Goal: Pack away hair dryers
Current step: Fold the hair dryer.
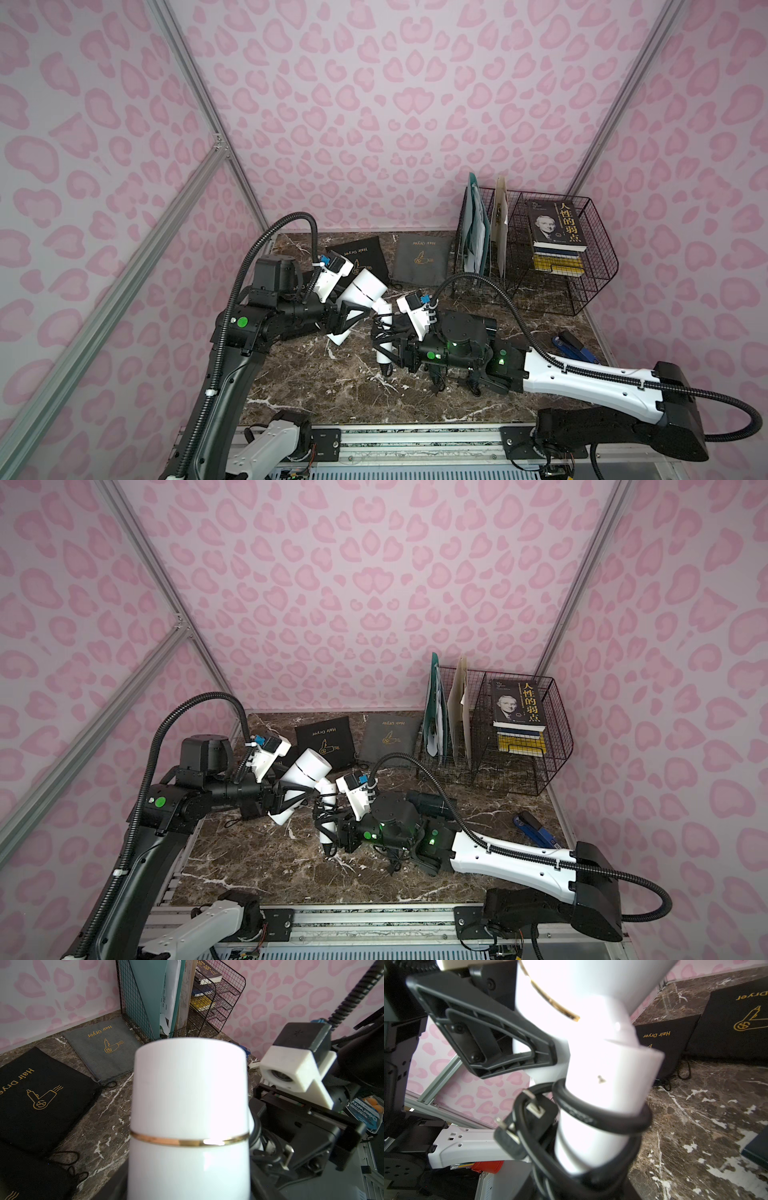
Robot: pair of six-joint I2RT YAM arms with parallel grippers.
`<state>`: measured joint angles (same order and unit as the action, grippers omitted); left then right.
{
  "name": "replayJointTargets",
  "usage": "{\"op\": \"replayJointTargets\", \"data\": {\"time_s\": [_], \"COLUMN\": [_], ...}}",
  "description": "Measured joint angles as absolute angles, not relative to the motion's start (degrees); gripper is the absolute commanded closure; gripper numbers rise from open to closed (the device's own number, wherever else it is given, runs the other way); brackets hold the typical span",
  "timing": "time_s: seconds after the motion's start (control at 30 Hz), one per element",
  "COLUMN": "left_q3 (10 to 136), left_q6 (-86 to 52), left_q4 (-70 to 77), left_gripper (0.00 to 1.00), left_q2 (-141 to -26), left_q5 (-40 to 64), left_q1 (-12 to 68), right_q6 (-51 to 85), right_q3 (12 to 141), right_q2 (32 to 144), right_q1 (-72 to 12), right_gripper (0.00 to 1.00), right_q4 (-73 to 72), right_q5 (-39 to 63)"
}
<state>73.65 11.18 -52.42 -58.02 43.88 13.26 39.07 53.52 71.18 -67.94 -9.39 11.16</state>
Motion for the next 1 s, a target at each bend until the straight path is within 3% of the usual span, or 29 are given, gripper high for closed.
{"op": "replayJointTargets", "data": {"time_s": [1.0], "left_q3": [67.6], "left_q6": [-4.5], "left_q4": [-42.6], "left_gripper": [0.98], "left_q2": [-57.9], "left_q5": [33.6], "left_q1": [18.5], "right_q6": [49.1], "right_q3": [55.9], "right_q2": [77.5], "right_q1": [-67.9], "right_gripper": [0.98], "right_q4": [-11.7], "right_q5": [4.1]}}
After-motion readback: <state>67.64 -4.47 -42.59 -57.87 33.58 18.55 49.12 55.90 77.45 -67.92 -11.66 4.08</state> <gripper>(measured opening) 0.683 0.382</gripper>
